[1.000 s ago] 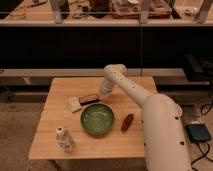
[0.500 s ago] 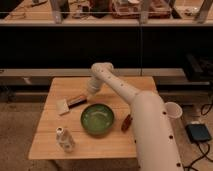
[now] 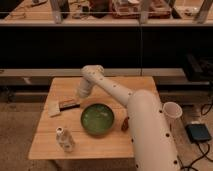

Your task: Push the eraser across the table

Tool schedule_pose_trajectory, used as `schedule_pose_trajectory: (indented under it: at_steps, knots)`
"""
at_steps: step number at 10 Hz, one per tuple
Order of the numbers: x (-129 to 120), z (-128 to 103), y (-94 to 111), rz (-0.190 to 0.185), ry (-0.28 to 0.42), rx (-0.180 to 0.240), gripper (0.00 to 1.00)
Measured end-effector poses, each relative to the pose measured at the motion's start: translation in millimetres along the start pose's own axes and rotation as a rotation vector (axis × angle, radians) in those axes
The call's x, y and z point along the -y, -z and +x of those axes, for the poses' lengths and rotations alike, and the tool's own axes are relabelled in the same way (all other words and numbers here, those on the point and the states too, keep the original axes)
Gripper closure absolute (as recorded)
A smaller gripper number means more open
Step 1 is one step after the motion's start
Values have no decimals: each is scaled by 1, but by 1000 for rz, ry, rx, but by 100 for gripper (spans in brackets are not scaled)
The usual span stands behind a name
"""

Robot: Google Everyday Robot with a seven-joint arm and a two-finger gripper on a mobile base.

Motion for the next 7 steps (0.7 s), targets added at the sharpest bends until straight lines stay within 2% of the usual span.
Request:
schedule_pose_trajectory:
  at_steps: [1, 2, 4, 5, 7]
  knots:
    - [0, 1, -1, 1, 2, -4, 100]
    - [2, 7, 0, 10, 0, -33, 100]
    - [-2, 50, 23, 52, -43, -132, 95]
    - [-3, 49, 22, 51, -43, -131, 94]
    - [-1, 45, 21, 50, -40, -126, 81]
